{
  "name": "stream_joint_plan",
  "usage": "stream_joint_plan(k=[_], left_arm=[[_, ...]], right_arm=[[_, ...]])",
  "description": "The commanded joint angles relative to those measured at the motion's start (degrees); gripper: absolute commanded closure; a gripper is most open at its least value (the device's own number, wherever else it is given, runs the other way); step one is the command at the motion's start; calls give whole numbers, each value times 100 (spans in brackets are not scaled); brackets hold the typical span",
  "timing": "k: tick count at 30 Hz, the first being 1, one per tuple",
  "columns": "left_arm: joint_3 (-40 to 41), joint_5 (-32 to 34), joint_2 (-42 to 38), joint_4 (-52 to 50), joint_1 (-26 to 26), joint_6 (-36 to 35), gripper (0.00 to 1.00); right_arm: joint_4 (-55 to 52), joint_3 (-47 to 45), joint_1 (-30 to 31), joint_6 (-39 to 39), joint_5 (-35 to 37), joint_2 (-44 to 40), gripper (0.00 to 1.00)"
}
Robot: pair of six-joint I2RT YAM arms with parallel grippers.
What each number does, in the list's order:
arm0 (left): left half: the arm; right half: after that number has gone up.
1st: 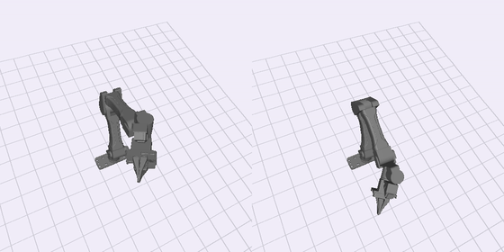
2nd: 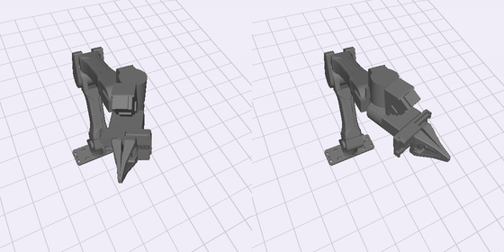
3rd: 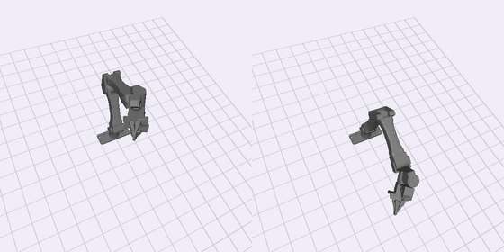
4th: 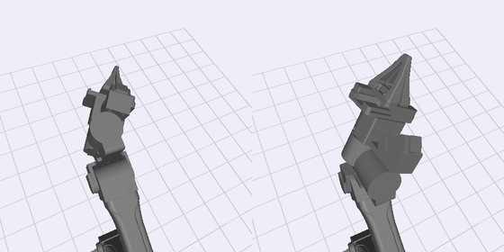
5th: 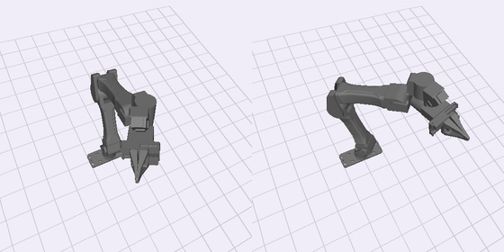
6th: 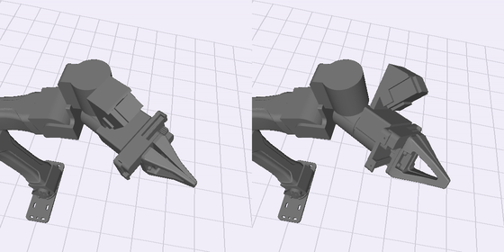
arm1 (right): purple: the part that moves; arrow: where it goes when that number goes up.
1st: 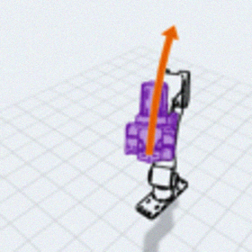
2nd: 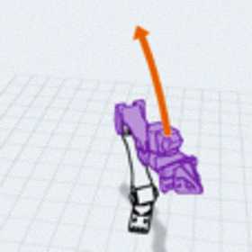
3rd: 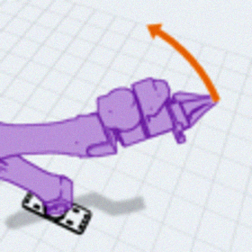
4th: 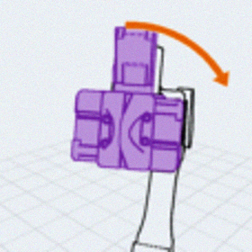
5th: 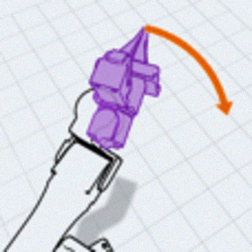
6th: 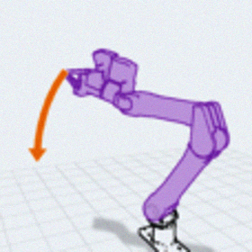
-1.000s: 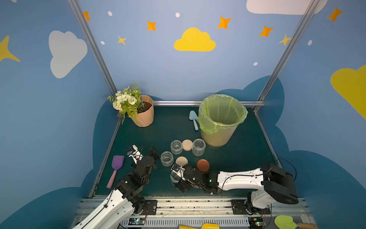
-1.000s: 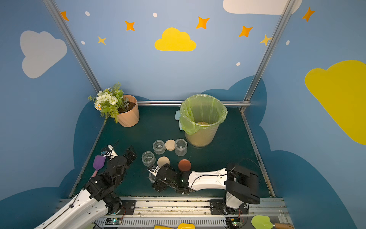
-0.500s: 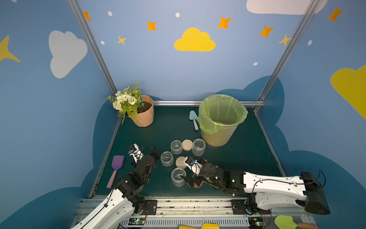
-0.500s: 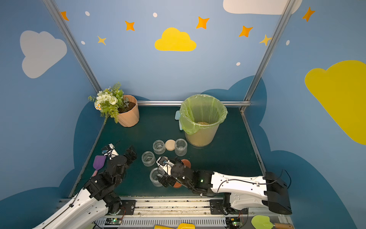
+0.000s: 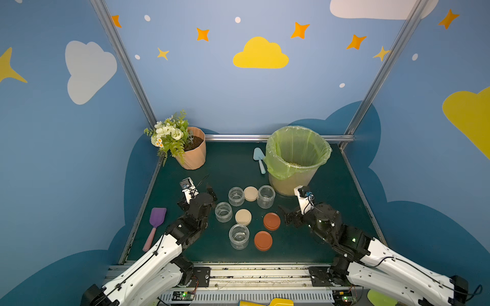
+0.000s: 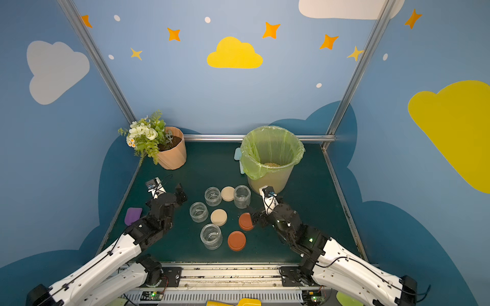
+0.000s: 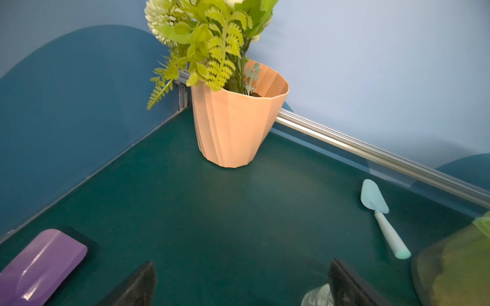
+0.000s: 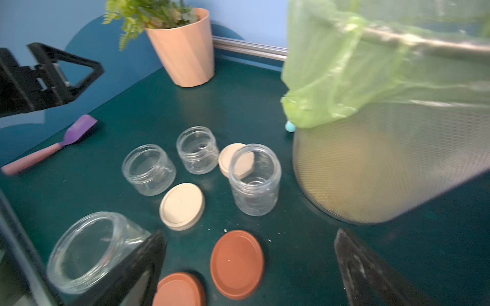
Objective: Empty expired oatmeal from jars
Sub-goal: Reset both arms
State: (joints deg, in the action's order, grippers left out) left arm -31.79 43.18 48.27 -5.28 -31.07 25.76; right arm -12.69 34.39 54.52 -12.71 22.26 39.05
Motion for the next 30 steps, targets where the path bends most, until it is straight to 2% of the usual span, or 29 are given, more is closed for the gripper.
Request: stream_joint_plan(k=[1,3,6,10,14,16,20,23,27,28,30], left_arm=[[-115,92,149,538,268,-657,0],[19,-21,174,940,471,-781,0],[248,-413,195,1530,826,-1083,0],[261,-897,384,1596,1386,-1281,0],[342,-1193,601,1866,1784,-1319,0],[439,-1451,785,2246,1912,-1521,0],[508,-1714,1310,2727,2064,-2091,0],[808,-1941,1589,3512,2222,-2311,0],[1165,-2657,1960,4297,2668,-2103,0],[1172,-2630,2031,4444,2734,-1978,0],[1080,-2998,1970,4246,2831,-2205,0]], right_arm=[[-116,-275,-231,-96,686,-279,2],[43,-418,-375,-44,1320,-361,2],[338,-565,-725,165,1753,-402,2],[477,-663,-1398,136,2028,-345,2],[1179,-1189,-2125,160,2220,-427,2],[1645,-1479,-2472,389,2074,-481,2],[2019,-1721,-3308,765,1336,-338,2],[2312,-1870,-3867,686,978,-112,2],[3151,-2188,-4291,635,547,230,2],[3267,-2214,-4342,675,458,337,2],[3443,-2212,-4425,739,335,606,2]])
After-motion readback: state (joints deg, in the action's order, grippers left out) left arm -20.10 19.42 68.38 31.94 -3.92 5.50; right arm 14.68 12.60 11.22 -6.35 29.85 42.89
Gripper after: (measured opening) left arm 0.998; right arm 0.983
